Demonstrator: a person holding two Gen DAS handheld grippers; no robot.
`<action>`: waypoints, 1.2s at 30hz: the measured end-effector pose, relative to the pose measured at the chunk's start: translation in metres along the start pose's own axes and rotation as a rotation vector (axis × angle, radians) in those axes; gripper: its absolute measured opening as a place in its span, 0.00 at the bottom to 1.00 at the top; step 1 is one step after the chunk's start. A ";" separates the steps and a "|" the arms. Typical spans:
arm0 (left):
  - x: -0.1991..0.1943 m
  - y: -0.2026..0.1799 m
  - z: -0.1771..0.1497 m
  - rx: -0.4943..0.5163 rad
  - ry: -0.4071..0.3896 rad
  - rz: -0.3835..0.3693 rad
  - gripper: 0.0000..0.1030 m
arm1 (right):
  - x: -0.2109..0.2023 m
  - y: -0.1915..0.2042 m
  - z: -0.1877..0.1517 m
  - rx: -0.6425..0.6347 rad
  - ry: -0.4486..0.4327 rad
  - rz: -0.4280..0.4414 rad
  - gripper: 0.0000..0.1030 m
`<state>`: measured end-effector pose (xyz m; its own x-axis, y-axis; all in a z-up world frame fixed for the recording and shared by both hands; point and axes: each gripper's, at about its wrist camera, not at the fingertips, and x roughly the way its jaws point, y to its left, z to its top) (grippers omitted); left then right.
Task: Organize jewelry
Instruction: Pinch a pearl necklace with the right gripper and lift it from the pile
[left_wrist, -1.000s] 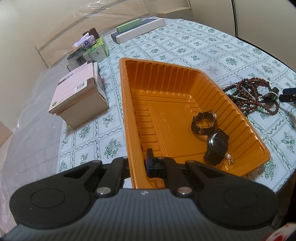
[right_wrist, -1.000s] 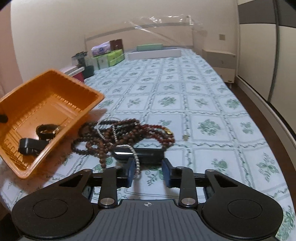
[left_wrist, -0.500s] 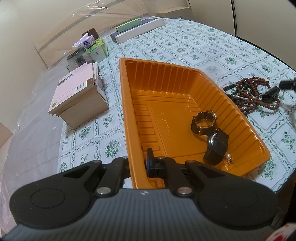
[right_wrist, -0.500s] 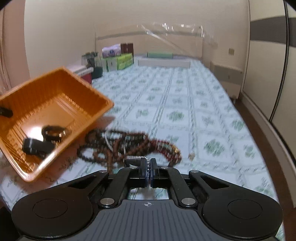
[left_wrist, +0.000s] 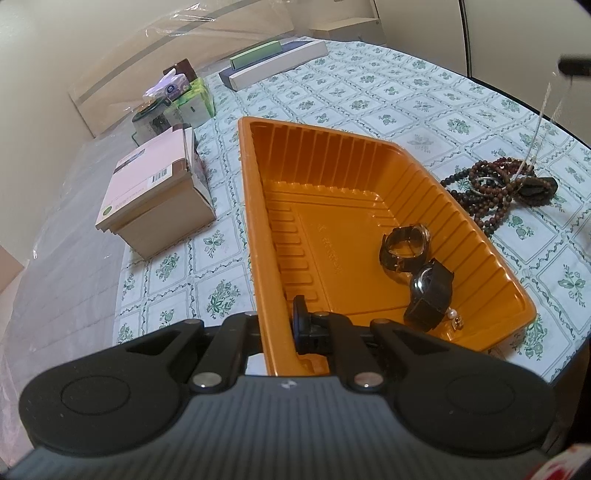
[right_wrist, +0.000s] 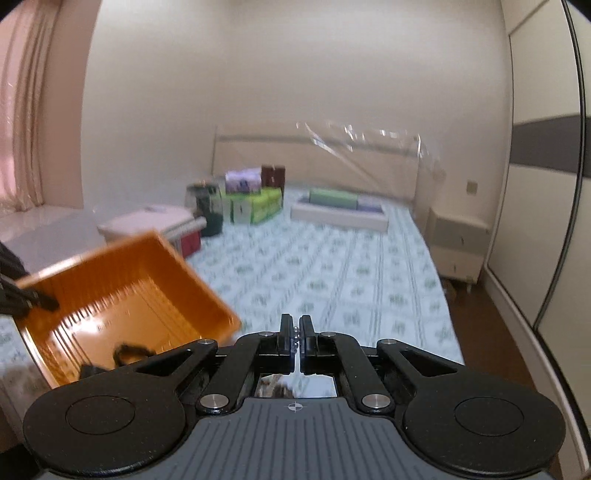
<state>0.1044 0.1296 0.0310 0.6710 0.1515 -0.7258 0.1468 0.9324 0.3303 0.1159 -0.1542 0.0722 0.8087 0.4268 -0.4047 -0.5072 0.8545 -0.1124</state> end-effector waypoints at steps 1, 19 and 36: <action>0.000 0.000 0.000 0.000 -0.001 0.000 0.05 | -0.003 0.000 0.006 -0.008 -0.015 0.002 0.02; -0.002 0.000 0.000 0.000 -0.007 -0.002 0.06 | -0.035 -0.005 0.083 -0.054 -0.220 0.025 0.02; -0.001 0.000 0.000 -0.007 -0.007 -0.001 0.05 | -0.036 -0.002 0.111 -0.127 -0.293 0.023 0.02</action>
<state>0.1037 0.1296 0.0311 0.6763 0.1481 -0.7216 0.1426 0.9347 0.3255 0.1206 -0.1383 0.1880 0.8385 0.5288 -0.1316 -0.5448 0.8075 -0.2260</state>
